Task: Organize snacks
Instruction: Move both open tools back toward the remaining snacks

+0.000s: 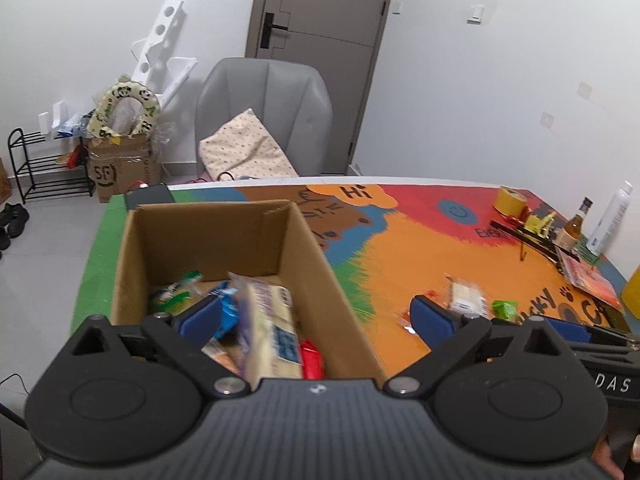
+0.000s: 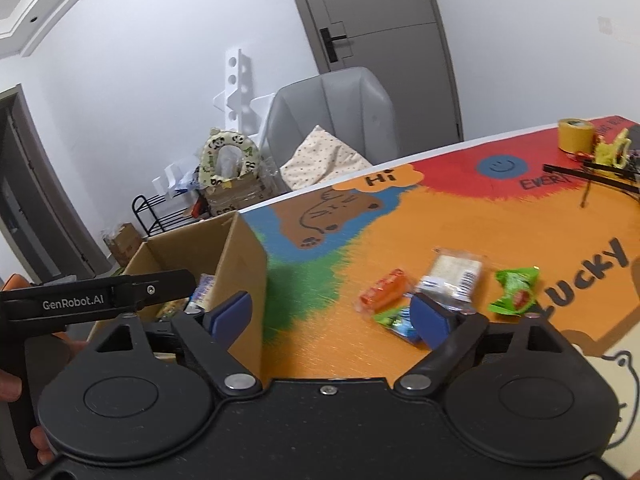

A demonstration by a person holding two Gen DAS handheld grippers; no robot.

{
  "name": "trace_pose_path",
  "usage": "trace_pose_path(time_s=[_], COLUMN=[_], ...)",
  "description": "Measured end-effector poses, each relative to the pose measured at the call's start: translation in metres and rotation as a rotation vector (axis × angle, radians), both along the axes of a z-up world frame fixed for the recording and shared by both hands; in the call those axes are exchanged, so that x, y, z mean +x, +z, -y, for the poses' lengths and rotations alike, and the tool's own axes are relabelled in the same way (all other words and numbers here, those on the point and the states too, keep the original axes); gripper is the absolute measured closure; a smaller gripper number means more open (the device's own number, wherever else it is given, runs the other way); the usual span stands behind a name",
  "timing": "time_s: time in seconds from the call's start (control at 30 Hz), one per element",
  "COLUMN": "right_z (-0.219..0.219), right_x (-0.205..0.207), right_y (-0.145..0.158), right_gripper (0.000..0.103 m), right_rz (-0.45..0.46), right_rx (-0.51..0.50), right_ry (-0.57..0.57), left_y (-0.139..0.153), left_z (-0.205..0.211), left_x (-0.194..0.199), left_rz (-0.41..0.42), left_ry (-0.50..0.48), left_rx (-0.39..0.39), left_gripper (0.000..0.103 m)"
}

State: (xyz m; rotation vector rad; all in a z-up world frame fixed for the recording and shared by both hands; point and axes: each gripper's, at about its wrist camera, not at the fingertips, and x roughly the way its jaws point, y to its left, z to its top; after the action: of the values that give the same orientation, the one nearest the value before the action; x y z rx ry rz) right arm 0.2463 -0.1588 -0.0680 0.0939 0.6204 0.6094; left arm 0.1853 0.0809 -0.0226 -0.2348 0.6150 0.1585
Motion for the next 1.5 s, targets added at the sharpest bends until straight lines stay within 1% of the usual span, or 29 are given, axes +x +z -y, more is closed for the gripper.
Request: trace_pose_path(time_s=[0.07, 0.13, 0.3, 0.47, 0.63, 0.87, 1.1, 1.17, 1.23, 1.5], right_z=[0.008, 0.015, 0.034, 0.055, 0.072, 0.09, 0.102, 0.104, 0.106, 0.116], right_x=[0.0, -0.001, 0.0, 0.003, 0.005, 0.011, 0.021, 0.025, 0.029, 0.046], right_y=[-0.001, -0.001, -0.004, -0.007, -0.01, -0.015, -0.022, -0.025, -0.028, -0.044], right_gripper=[0.01, 0.005, 0.003, 0.003, 0.003, 0.004, 0.01, 0.01, 0.01, 0.01], right_rz=[-0.003, -0.002, -0.005, -0.015, -0.014, -0.017, -0.037, -0.047, -0.054, -0.091], right_rx=[0.005, 0.011, 0.006, 0.023, 0.027, 0.024, 0.031, 0.032, 0.029, 0.027], right_ry=[-0.008, -0.009, -0.023, -0.045, -0.058, -0.081, -0.091, -0.095, -0.101, -0.119], left_y=[0.0, 0.0, 0.0, -0.001, 0.0, -0.003, -0.012, -0.015, -0.019, -0.036], left_z=[0.006, 0.013, 0.03, 0.046, 0.062, 0.087, 0.107, 0.111, 0.113, 0.12], left_x=[0.001, 0.002, 0.004, 0.009, 0.015, 0.029, 0.044, 0.05, 0.056, 0.082], left_rz=[-0.006, -0.017, -0.024, -0.038, -0.032, -0.023, -0.046, -0.051, -0.061, -0.104], left_ry=[-0.007, -0.02, -0.044, -0.071, -0.106, -0.159, -0.208, -0.215, -0.219, -0.228], left_rx=[-0.005, -0.011, -0.022, -0.022, -0.029, -0.016, -0.009, -0.011, -0.016, -0.021], left_gripper=[0.003, 0.003, 0.003, 0.003, 0.004, 0.005, 0.006, 0.007, 0.01, 0.015])
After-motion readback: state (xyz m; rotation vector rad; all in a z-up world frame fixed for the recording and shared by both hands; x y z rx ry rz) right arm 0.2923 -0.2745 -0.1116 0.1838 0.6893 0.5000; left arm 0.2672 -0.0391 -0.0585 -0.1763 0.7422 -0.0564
